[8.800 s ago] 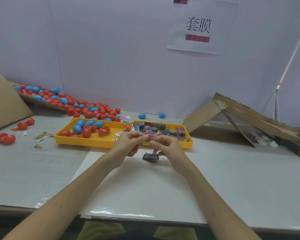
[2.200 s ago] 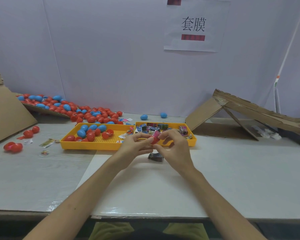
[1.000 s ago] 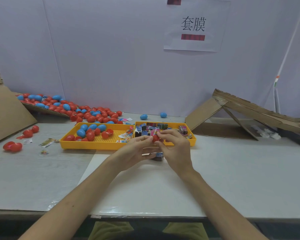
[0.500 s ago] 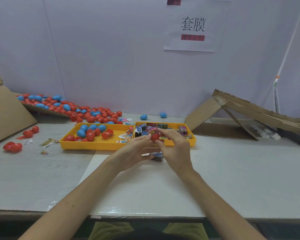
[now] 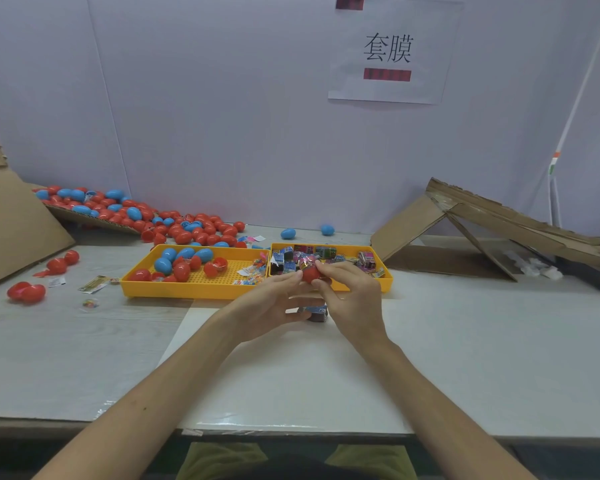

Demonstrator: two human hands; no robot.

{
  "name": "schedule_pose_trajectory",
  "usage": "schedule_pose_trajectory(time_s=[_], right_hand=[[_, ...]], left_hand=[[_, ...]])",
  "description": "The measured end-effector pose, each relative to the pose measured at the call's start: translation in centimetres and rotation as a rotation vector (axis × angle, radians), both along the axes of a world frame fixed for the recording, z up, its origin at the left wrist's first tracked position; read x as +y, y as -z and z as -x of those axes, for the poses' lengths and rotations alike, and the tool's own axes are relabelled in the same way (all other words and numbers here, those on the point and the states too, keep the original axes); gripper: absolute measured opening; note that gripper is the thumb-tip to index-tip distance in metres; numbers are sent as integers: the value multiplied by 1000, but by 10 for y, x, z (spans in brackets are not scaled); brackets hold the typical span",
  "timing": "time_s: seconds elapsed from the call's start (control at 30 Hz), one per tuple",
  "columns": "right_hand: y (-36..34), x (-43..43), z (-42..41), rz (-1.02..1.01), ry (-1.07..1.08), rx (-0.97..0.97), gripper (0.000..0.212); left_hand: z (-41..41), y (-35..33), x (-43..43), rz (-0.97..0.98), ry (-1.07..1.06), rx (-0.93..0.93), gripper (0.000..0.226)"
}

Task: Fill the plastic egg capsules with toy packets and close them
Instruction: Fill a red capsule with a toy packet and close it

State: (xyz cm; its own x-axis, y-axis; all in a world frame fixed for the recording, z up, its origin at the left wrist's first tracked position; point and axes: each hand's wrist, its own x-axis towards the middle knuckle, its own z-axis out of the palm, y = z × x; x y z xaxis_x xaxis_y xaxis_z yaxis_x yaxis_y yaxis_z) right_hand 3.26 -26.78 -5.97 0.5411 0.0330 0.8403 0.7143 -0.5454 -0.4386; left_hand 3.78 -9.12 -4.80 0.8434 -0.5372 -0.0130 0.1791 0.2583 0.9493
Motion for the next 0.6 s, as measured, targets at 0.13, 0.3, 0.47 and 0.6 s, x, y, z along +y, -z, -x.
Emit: schedule_pose_trajectory(time_s=[0.13, 0.3, 0.47, 0.6], right_hand=[[-2, 1, 1, -18, -3, 1, 34], [-2, 3, 2, 12, -50, 14, 36], [0, 3, 2, -51, -35, 51, 33], [2, 2, 0, -46, -5, 31, 28]], left_hand=[[3, -3, -2, -10, 56, -27, 35], [4, -5, -6, -34, 64, -19, 52], [2, -3, -5, -37, 85, -81, 56], [1, -1, -3, -25, 108, -84, 55]])
